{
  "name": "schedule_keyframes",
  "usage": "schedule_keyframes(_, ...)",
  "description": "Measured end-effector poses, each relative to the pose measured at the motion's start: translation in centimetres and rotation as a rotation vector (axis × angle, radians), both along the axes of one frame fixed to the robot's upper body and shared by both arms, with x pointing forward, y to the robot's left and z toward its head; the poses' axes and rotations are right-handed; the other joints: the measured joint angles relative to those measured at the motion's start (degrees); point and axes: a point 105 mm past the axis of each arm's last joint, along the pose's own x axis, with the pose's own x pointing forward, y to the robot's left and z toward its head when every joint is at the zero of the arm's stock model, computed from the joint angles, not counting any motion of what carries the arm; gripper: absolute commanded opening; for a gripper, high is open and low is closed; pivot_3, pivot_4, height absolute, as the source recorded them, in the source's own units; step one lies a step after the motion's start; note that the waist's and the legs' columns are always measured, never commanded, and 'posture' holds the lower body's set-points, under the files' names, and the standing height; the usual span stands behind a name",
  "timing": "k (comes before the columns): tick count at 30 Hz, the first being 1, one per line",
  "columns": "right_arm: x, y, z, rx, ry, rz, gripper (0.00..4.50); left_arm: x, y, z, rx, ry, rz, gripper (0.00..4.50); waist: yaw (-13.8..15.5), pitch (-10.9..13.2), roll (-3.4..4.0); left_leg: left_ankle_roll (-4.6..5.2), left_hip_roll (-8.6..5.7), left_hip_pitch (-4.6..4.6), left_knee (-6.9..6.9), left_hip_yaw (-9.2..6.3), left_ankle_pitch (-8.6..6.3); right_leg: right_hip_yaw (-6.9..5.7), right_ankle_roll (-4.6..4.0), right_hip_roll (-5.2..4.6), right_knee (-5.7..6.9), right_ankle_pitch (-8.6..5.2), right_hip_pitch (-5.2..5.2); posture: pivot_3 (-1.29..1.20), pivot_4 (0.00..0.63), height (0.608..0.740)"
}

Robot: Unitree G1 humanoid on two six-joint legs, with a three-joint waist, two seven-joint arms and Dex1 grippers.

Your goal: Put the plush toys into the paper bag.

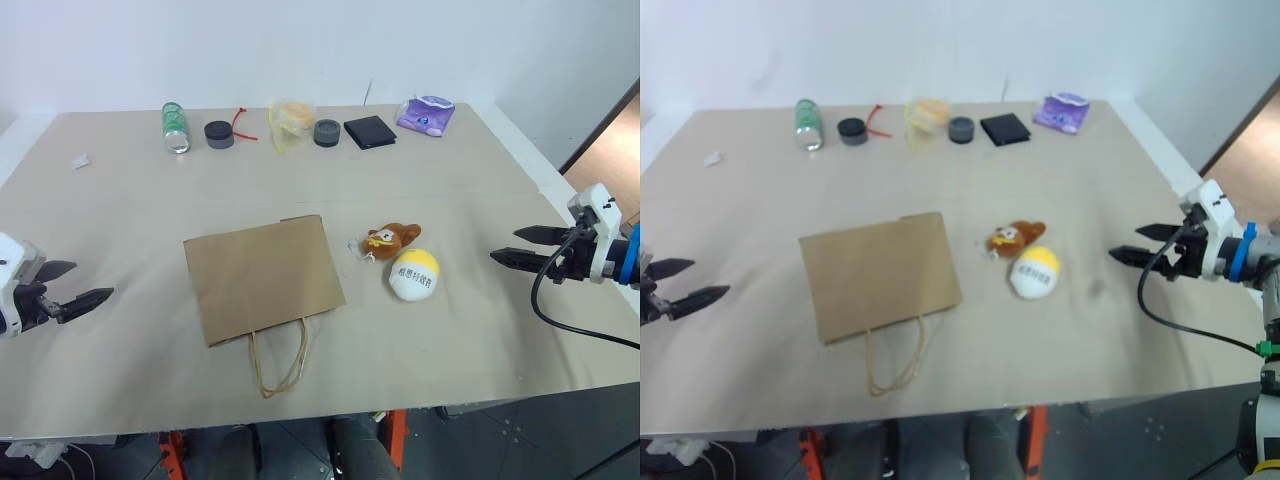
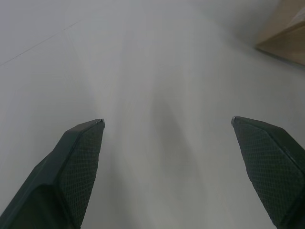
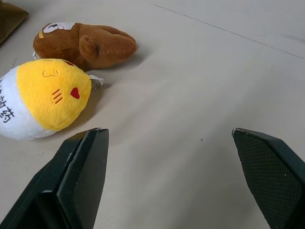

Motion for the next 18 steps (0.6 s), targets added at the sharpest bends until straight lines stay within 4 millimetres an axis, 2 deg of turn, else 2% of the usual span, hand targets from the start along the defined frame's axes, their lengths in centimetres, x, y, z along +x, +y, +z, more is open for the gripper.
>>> schedule_keyframes(18, 0.19, -0.39, 0.14, 0.014, 0.016, -0.015, 4.5, -0.23, -0.82, -0.25, -0.005, 0.002, -0.012, 4.4, -0.01, 0.0, 0.0, 0.01, 0.0, 0.09, 0.14, 0.0, 0.01, 0.02, 0.0, 0.02, 0.25, 0.0, 0.03, 0.0, 0.15, 0.74)
